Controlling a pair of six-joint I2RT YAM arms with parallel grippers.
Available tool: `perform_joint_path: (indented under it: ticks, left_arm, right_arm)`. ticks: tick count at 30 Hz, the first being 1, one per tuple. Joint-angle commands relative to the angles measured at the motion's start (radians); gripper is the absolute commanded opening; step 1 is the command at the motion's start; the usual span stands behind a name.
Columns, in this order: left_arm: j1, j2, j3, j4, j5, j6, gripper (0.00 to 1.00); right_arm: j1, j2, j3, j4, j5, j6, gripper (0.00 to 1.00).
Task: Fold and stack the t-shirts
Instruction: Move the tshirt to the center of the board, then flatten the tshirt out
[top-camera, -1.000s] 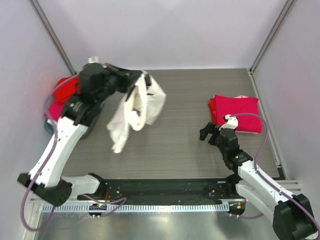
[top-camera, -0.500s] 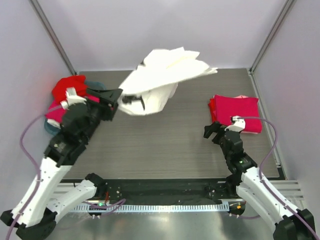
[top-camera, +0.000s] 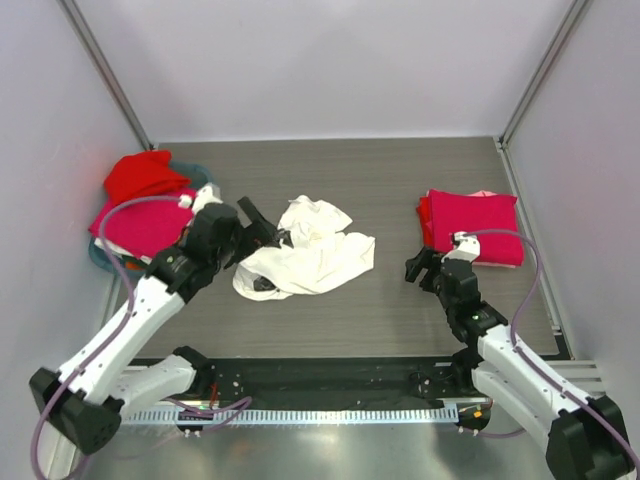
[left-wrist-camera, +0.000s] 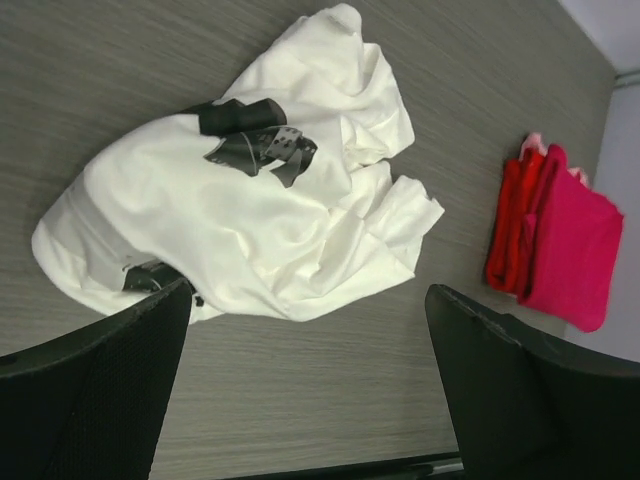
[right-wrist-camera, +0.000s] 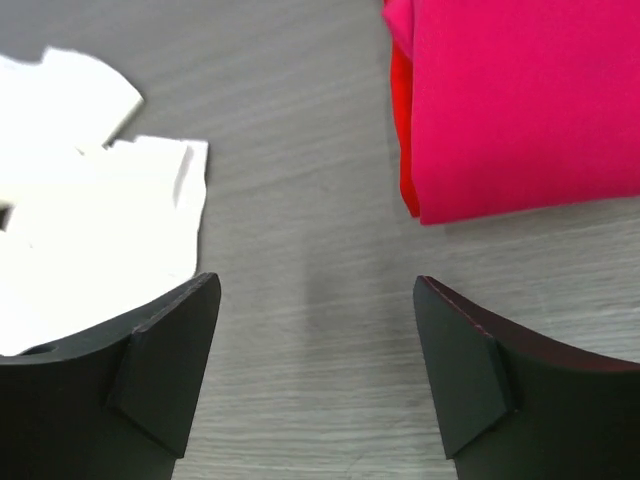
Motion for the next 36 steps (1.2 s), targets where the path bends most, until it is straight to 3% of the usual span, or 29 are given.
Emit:
perform_joint_path:
  ticks: [1,6,10,16,21,25,26,28,31,36]
  left_arm:
    - [-0.017,0.122,0.074,0.006,0.053,0.205,1.0]
    - [-0.085,0.293,0.147,0.032,0.059,0.317,1.0]
    - [-0.161,0.473,0.305,0.041,0.065,0.369,0.97]
    - [-0.233,0.777,0.524,0.0,0.047,0.393,0.94]
    - [-0.233,1.018,0.757,-0.14,-0.083,0.422,0.94]
    - [-0.233,1.138,0.919,-0.322,-0.272,0.455,0.93]
    - [-0.23,1.15,0.962,-0.342,-0.342,0.471,0.93]
    - [-0.207,1.175,0.991,-0.359,-0.352,0.489,0.93]
    - [-0.166,1.17,0.994,-0.347,-0.315,0.498,0.93]
    - [-0.099,1.146,0.964,-0.321,-0.232,0.508,0.93]
  right_arm:
    - [0.005,0.05,0.044,0.071,-0.047,-0.014,0.78]
    - [0.005,0.115,0.067,0.079,-0.068,-0.021,0.63]
    - [0.005,0.08,0.058,0.067,-0.041,-0.014,0.53]
    - [0.005,-0.001,0.027,0.068,-0.025,-0.01,0.51]
    - [0.004,0.009,0.032,0.067,-0.028,-0.01,0.5]
    - [0.005,0.029,0.033,0.077,-0.063,-0.02,0.47]
    - [0.005,0.05,0.029,0.106,-0.091,-0.027,0.47]
    - [0.005,0.098,0.048,0.119,-0.145,-0.037,0.47]
    - [0.005,0.259,0.148,0.07,-0.128,0.013,0.48]
    - [0.013,0.525,0.317,0.064,-0.268,0.119,0.48]
